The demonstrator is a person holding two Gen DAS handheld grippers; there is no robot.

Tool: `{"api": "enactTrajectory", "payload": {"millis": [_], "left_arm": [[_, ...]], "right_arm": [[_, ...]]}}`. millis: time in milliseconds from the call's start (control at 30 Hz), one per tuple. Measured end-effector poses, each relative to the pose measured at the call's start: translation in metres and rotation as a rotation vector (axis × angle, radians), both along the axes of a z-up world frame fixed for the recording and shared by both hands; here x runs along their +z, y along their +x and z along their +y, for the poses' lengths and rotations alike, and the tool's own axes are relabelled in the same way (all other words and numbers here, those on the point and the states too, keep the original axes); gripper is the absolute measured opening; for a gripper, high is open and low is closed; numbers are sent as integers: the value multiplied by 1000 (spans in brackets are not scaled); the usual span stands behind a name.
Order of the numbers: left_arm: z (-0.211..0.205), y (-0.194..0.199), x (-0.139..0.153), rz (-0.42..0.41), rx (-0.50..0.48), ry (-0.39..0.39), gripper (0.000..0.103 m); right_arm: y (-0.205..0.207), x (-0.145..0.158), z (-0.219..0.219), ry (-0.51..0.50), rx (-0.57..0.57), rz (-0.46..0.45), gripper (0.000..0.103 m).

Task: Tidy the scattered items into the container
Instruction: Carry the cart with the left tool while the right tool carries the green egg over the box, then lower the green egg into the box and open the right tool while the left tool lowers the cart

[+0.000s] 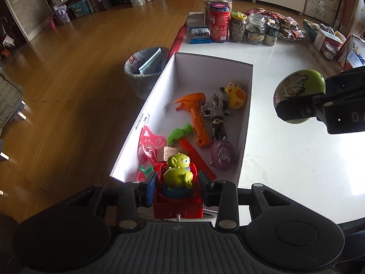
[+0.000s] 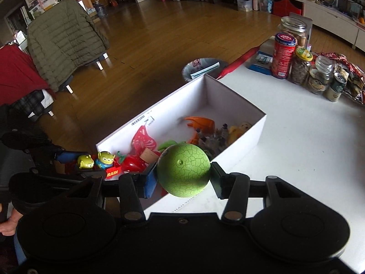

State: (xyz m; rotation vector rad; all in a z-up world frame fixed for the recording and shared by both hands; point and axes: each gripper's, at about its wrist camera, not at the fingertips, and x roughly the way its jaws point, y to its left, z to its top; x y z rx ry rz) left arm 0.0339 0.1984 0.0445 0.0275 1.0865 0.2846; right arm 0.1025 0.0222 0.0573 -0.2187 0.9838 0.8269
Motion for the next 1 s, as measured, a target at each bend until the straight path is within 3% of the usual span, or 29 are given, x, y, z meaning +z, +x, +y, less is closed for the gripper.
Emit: {"api": "enactTrajectory", "payload": {"millis": [567, 1000], "left_arm": [[19, 32, -14, 81, -47, -7, 39], [26, 75, -35, 145, -63, -9, 39]], "right_arm": [[29, -19, 64, -56, 33, 53, 50], [69, -53, 74, -143, 0, 104, 50]]}}
